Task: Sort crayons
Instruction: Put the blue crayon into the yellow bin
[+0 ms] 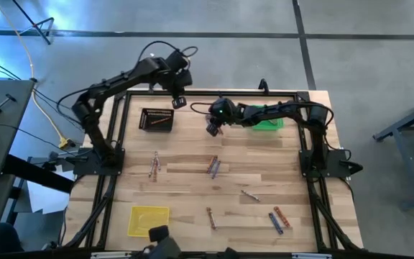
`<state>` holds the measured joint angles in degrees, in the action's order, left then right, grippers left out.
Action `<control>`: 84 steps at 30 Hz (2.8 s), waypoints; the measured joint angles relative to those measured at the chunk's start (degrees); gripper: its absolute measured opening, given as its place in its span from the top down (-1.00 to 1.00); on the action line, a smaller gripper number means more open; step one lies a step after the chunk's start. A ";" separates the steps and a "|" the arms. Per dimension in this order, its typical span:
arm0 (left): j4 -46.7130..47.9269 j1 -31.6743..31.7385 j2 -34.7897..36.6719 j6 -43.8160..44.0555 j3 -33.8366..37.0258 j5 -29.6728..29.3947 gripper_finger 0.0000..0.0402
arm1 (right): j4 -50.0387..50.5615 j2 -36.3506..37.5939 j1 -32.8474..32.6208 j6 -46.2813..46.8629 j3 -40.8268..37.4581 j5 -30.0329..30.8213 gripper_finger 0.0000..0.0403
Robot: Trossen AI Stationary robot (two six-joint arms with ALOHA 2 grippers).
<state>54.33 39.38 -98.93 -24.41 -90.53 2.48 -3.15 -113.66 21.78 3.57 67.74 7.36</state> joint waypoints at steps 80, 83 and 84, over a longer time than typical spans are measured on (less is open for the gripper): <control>-14.99 -3.42 11.75 1.24 12.47 -1.66 1.00 | 2.99 -6.38 0.08 4.96 5.38 6.46 0.56; -14.99 -3.42 11.75 1.26 12.47 -1.66 1.00 | 2.88 -6.39 -0.07 4.94 5.38 7.10 0.56; -14.99 -3.42 11.74 1.26 12.47 -1.66 1.00 | 2.96 -6.39 -0.07 4.94 5.38 7.10 0.56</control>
<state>39.33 35.97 -87.19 -23.16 -78.06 0.82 -0.19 -120.05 21.71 8.51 73.12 14.46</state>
